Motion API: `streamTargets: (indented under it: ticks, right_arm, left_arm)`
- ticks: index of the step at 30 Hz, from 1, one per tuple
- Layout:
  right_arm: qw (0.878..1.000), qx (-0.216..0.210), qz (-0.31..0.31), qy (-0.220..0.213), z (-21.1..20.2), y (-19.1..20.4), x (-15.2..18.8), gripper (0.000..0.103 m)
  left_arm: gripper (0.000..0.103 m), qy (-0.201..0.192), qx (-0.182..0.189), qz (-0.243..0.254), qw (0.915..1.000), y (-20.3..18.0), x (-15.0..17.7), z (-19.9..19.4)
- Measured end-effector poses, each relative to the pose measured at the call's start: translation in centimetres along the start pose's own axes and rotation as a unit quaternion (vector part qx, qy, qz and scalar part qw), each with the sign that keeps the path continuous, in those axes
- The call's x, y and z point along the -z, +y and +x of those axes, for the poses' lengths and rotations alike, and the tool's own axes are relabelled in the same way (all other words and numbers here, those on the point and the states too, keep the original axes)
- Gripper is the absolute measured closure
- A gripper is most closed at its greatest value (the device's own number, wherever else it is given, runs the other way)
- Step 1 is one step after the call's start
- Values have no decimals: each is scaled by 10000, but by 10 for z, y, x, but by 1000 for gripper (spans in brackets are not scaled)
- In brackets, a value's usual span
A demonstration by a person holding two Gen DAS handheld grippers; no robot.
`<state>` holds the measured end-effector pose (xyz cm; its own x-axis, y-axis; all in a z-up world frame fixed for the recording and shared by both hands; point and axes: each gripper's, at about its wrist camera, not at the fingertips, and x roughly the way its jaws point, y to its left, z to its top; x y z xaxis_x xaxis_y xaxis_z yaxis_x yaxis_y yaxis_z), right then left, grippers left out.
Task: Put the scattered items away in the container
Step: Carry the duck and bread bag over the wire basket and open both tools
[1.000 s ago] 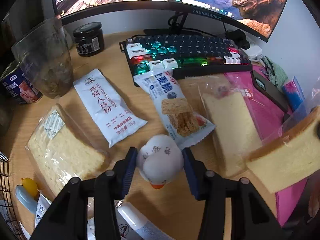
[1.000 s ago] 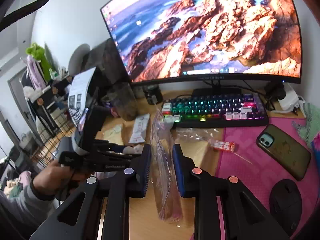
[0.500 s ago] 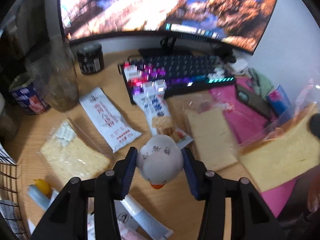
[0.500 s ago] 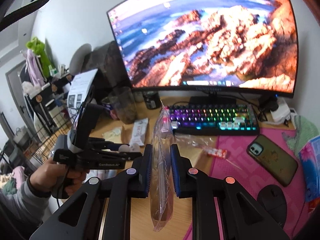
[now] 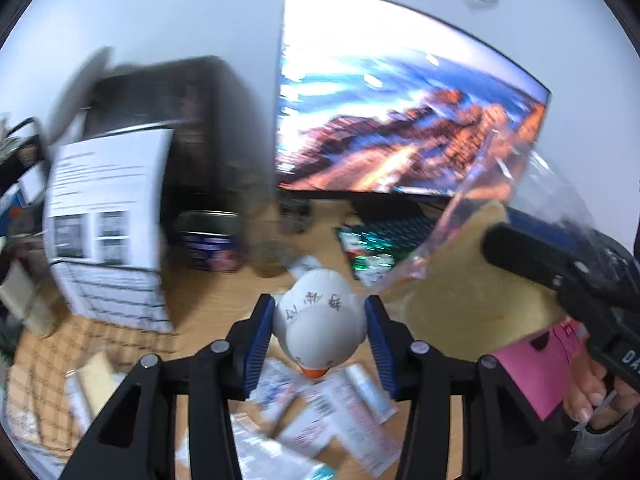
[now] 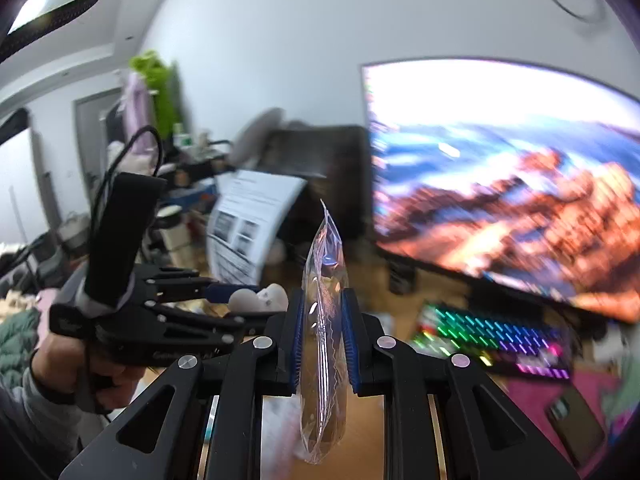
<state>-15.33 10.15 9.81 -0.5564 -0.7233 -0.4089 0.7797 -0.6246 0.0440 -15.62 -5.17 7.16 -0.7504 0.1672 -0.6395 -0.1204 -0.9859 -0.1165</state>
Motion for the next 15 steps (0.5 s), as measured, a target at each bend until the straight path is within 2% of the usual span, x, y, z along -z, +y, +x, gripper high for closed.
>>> streamTargets:
  ticks: [8,15]
  right_arm:
    - [9952,-869,-433,-134,67,95,-46,84]
    - [9886,-1392,-564,-70,134,171,-62,84]
  left_arm:
    - [51,-336,-825,-587,9943,109,20,-70]
    - [51,-315,-1299,-1039,9856,185,46,-92]
